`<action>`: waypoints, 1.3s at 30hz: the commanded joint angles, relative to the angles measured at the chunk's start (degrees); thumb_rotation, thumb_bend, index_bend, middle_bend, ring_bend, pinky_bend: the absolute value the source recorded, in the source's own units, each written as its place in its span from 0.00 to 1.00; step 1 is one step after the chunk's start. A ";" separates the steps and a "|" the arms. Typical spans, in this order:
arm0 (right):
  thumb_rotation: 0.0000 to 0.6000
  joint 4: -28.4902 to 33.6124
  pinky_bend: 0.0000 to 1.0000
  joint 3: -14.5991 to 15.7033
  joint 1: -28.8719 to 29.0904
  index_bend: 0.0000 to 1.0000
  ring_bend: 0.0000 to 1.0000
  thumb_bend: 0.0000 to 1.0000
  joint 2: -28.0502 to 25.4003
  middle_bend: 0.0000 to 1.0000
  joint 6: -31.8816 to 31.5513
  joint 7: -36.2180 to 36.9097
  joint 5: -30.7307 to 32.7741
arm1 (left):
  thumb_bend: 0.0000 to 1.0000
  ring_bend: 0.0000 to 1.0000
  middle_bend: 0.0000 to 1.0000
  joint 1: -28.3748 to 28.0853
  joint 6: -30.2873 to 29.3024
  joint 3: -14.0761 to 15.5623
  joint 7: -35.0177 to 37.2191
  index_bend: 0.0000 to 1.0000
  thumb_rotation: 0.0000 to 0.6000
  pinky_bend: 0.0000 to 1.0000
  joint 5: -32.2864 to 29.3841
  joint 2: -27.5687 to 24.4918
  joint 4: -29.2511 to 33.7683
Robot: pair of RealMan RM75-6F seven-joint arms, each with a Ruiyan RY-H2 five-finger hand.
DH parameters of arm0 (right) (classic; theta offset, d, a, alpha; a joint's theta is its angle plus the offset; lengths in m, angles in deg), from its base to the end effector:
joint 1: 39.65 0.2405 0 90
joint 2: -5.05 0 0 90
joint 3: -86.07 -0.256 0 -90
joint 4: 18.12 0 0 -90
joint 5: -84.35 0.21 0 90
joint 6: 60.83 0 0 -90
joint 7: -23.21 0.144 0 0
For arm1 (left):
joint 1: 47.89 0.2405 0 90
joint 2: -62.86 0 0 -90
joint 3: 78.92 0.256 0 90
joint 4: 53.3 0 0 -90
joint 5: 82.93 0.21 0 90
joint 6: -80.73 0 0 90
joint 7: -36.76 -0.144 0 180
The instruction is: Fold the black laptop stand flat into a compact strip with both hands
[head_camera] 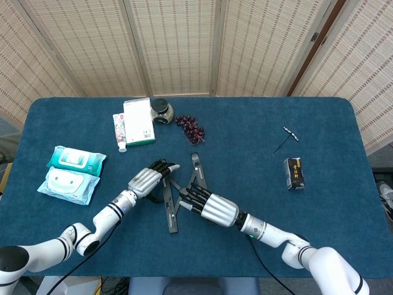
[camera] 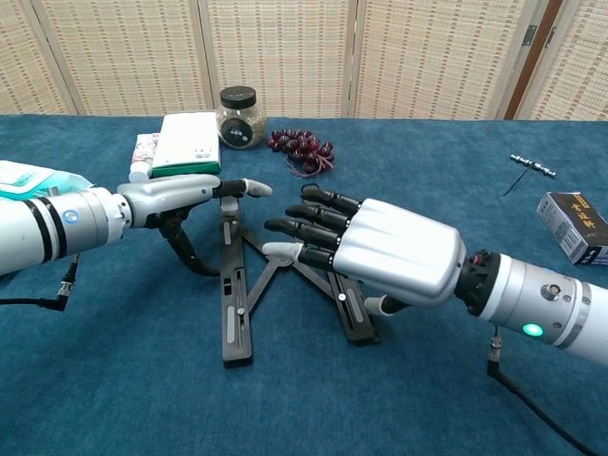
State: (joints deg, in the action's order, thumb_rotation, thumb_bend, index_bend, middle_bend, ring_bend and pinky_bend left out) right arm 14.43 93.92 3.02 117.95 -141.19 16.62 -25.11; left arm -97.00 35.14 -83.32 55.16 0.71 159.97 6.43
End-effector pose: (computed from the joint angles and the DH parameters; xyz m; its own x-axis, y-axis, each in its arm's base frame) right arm -0.1631 -0.2999 -0.0942 0.6288 0.3476 0.6956 -0.1877 -0.8003 0.5695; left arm -0.1616 0.3731 -0.0639 0.3635 0.4406 0.8208 0.8691 -0.4777 -0.1285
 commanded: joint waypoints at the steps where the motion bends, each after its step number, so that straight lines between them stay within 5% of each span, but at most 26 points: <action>1: 1.00 -1.15 0.00 -0.13 0.15 0.00 0.00 0.00 0.85 0.00 -0.60 0.21 0.05 | 0.15 0.07 0.07 -0.08 0.14 -0.07 0.24 0.03 1.00 0.00 -0.16 0.08 -0.01; 29: 1.00 -8.45 0.00 -1.34 2.36 0.00 0.00 0.00 6.73 0.00 -3.65 1.31 1.82 | 0.15 0.07 0.07 -1.92 1.73 -0.90 2.63 0.03 1.00 0.00 -0.90 0.78 1.85; 39: 1.00 0.05 0.00 -0.31 1.77 0.00 0.00 0.00 -2.05 0.00 -8.28 2.57 1.14 | 0.15 0.07 0.07 0.46 -1.01 -1.22 -0.06 0.03 1.00 0.00 -2.49 -4.50 6.74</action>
State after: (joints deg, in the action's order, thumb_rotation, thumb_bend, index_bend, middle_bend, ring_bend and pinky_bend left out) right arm 10.77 92.99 4.86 119.35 -148.71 18.88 -23.52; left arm -97.25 34.90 -84.37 55.89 -1.23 156.58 12.05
